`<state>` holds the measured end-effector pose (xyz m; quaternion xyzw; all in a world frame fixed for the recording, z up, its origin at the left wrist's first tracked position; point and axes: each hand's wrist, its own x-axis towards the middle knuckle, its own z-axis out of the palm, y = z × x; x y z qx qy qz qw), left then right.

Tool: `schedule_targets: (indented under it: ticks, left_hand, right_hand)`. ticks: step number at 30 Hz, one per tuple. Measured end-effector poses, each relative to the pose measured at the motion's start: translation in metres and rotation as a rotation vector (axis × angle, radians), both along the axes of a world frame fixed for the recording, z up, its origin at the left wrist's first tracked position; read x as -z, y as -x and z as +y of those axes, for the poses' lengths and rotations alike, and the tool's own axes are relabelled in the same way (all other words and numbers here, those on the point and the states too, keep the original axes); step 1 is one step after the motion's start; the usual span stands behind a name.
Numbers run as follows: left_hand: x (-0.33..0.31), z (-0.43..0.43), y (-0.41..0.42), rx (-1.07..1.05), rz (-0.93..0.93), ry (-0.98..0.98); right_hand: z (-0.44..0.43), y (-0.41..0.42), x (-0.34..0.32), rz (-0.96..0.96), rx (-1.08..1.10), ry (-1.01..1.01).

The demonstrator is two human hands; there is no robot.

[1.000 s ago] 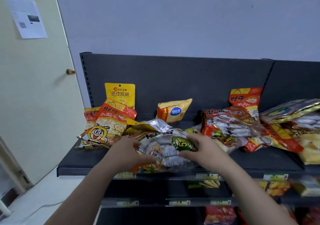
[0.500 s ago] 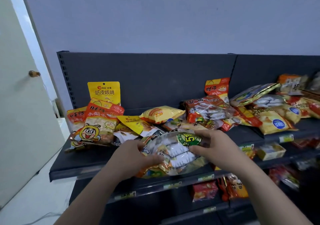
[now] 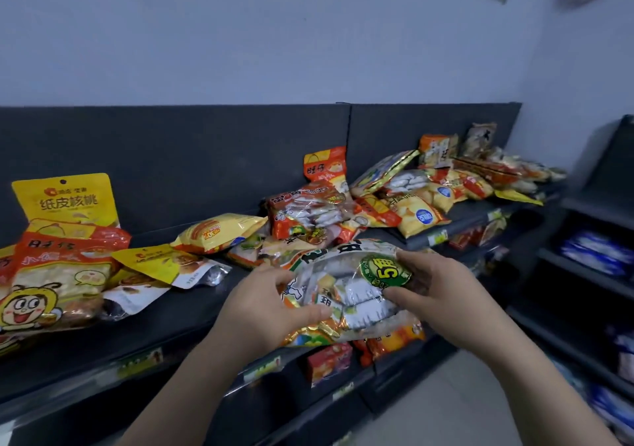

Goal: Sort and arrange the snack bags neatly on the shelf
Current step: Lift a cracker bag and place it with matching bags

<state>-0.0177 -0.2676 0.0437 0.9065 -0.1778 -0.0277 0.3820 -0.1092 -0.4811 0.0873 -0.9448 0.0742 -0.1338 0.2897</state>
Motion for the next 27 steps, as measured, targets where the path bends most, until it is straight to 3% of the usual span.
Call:
schedule_targets:
  ticks: [12, 27]
  left_hand:
    - [0.000, -0.200, -0.028, 0.241, -0.078, 0.000]
    - [-0.020, -0.482, -0.083, 0.371, -0.185, -0.039]
  right_hand:
    - [-0.172, 0.014, 0.022, -0.059, 0.323, -0.049]
    - [-0.426, -0.010, 0.009, -0.133, 0.475, -0.053]
